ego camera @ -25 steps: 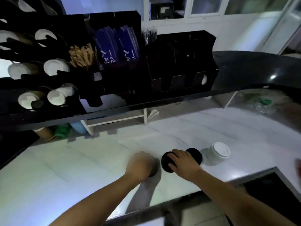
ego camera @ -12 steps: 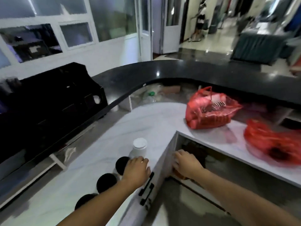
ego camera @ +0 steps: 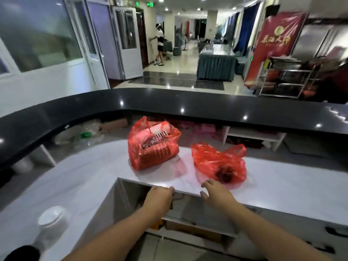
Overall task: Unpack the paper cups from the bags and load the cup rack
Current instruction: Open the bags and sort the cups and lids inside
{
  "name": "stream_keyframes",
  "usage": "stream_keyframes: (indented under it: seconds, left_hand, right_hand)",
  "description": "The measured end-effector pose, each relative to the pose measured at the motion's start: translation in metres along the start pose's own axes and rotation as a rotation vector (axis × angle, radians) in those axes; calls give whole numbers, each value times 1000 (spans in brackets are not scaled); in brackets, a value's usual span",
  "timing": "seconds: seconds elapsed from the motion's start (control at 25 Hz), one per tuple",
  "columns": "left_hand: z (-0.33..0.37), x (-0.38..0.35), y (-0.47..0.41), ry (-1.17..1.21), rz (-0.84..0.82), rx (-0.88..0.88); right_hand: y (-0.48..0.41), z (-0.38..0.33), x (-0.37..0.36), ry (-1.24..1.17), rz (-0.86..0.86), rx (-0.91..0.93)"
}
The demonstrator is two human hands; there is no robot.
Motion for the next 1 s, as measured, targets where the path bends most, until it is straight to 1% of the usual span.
stream_keyframes:
  seconds: [0.04, 0.2, 0.28, 0.36, 0.44, 0.52, 0.6, 0.68, 0.8, 0.84, 0.92, 1.0]
  left_hand:
    - [17, -6, -16, -14, -23, -22]
    - [73, -23, -85, -46, -7, -124]
    - [85, -29, -117, -9, 16, -129]
    - [91, -32, -144, 47, 67, -142]
    - [96, -43, -180, 99, 103, -176]
    - [101, -56, -215, 140, 110, -211]
    - [101, -76, -250, 205, 77, -214]
    - [102, -95, -278, 274, 58, -214]
    - [110, -132, -315, 365, -50, -225]
    - [114, -146, -324, 397, -100, -224]
    - [128, -171, -333, 444, -216, -203]
    - [140, -196, -330, 466, -351, -166]
  right_hand:
    - [-2, 21, 6, 14, 3, -10]
    - [-25, 95, 31, 14, 56, -43]
    - [-44, 120, 39, -14, 104, -69]
    - [-64, 136, 49, -27, 201, -91]
    - [-90, 152, 53, -1, 294, -70]
    - [-112, 162, 46, 64, 300, -60]
    - [-138, 176, 32, 103, 289, -117]
    - [-152, 188, 18, 114, 243, -195]
    - [-153, 220, -13, 135, 136, -316]
    - [-145, 232, -26, 137, 80, -370]
    - [-119, 248, -61, 106, -107, -438]
    - [-100, 253, -84, 47, -204, -469]
Point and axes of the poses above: each hand's wrist, its own y-axis away from the middle knuckle, its own x-axis out of the back of the hand, z = x × y, the point moved 9 cm from there along -y, towards the middle knuckle, and after that the axes turned 14 degrees about z, right-handed, at the moved point
